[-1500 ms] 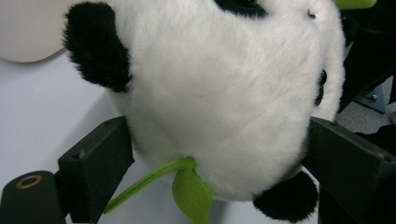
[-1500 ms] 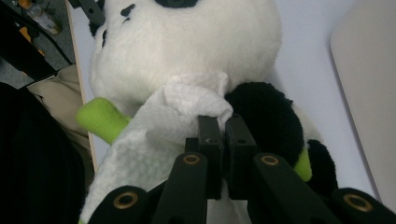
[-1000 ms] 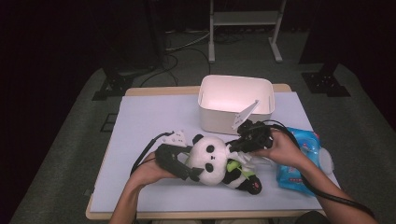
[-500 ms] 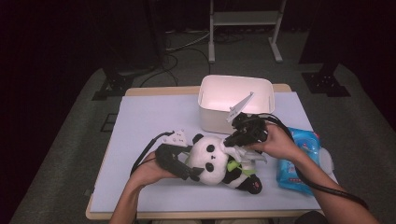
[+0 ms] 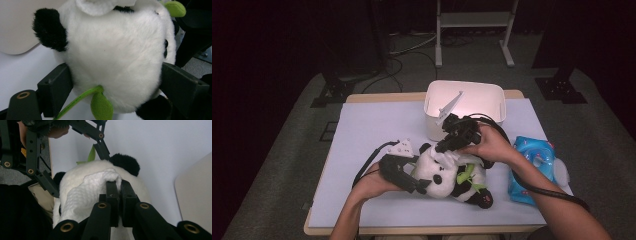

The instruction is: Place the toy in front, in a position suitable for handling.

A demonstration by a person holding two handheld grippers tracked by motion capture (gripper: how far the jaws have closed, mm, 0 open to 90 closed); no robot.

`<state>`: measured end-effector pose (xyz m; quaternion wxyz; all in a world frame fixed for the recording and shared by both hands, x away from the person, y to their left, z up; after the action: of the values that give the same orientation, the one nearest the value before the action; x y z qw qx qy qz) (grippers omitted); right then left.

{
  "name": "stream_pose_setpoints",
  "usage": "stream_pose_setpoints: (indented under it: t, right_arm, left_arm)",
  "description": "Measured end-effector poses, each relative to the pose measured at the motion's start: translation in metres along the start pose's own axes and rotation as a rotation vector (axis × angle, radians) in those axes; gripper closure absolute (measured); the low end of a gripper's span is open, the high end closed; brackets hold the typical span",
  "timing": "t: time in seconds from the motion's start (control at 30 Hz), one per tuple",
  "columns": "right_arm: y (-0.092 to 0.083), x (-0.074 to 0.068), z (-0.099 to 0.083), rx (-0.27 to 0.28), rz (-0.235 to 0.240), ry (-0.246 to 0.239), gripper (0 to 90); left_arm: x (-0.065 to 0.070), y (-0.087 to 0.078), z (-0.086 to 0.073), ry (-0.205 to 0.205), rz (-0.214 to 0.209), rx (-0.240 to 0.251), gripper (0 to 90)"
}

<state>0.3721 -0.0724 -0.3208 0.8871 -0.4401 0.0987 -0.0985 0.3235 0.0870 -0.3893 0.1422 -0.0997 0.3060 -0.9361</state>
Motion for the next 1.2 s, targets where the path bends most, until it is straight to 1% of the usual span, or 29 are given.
stream_pose_setpoints:
  t: [0.23, 0.5, 0.57, 0.63, 0.67, 0.7, 0.73, 0.77, 0.83, 0.87, 0.93, 1.07, 1.1, 1.13, 1.17, 1.2]
  right_arm:
    - [0.004, -0.002, 0.006, 0.008, 0.008, -0.009, 86.6]
    - [0.005, -0.004, 0.008, 0.016, 0.025, -0.012, 86.6]
    - [0.002, -0.007, 0.003, 0.004, 0.028, -0.009, 86.6]
    - [-0.002, -0.007, -0.003, 0.005, 0.021, -0.014, 86.6]
    - [-0.002, -0.007, -0.003, 0.005, 0.021, -0.014, 86.6]
    - [-0.005, -0.007, -0.011, -0.001, 0.019, -0.004, 86.6]
    - [-0.005, -0.007, -0.011, -0.001, 0.019, -0.004, 86.6]
    - [-0.009, -0.007, -0.021, -0.003, 0.015, 0.004, 86.6]
    - [-0.014, -0.007, -0.03, -0.003, 0.009, 0.018, 86.6]
    - [-0.014, -0.007, -0.03, -0.003, 0.009, 0.018, 86.6]
    - [-0.018, -0.01, -0.039, 0.009, 0.007, 0.028, 86.6]
    - [-0.018, -0.015, -0.038, 0.015, 0.0, 0.014, 86.6]
    - [-0.016, -0.019, -0.034, 0.018, 0.009, 0.002, 86.5]
    - [-0.016, -0.019, -0.034, 0.018, 0.009, 0.002, 86.5]
    - [-0.013, -0.025, -0.029, 0.016, 0.017, -0.021, 86.5]
    - [-0.012, -0.027, -0.027, 0.017, 0.021, -0.029, 86.5]
  left_arm:
    - [0.0, 0.0, 0.001, 0.001, -0.001, 0.001, 13.5]
    - [0.001, 0.001, 0.001, 0.005, 0.0, 0.004, 13.5]
    - [0.001, 0.001, 0.001, 0.007, 0.002, 0.006, 13.6]
    - [0.0, 0.001, 0.001, 0.001, 0.005, 0.001, 13.6]
    - [0.0, 0.001, 0.001, 0.001, 0.005, 0.001, 13.6]
    - [0.0, 0.001, 0.0, -0.002, 0.006, 0.0, 13.6]
    - [0.0, 0.001, 0.0, -0.002, 0.006, 0.0, 13.6]
    - [0.0, 0.001, 0.0, -0.002, 0.008, -0.004, 13.6]
    - [0.0, 0.001, 0.001, -0.003, 0.009, -0.002, 13.6]
    - [0.0, 0.001, 0.001, -0.003, 0.009, -0.002, 13.6]
    - [0.001, 0.001, 0.002, 0.002, 0.012, 0.002, 13.6]
    - [0.0, 0.002, 0.002, -0.003, 0.018, -0.003, 13.6]
    - [0.0, 0.002, 0.002, -0.008, 0.019, -0.003, 13.6]
    - [0.0, 0.002, 0.002, -0.008, 0.019, -0.003, 13.6]
    - [-0.001, 0.002, 0.002, -0.009, 0.02, -0.002, 13.6]
    - [-0.001, 0.002, 0.002, -0.009, 0.02, -0.002, 13.6]
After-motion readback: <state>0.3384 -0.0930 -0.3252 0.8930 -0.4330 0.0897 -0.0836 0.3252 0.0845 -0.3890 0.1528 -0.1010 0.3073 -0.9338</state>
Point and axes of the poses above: each handheld gripper's, and its own axes: y roughly forward along the jaws, z roughly out of its top, x roughly to its right, the point moved 4 cm from there along y, roughly forward along the jaws, and after that the axes turned 2 degrees about x, right-handed, at the moved point
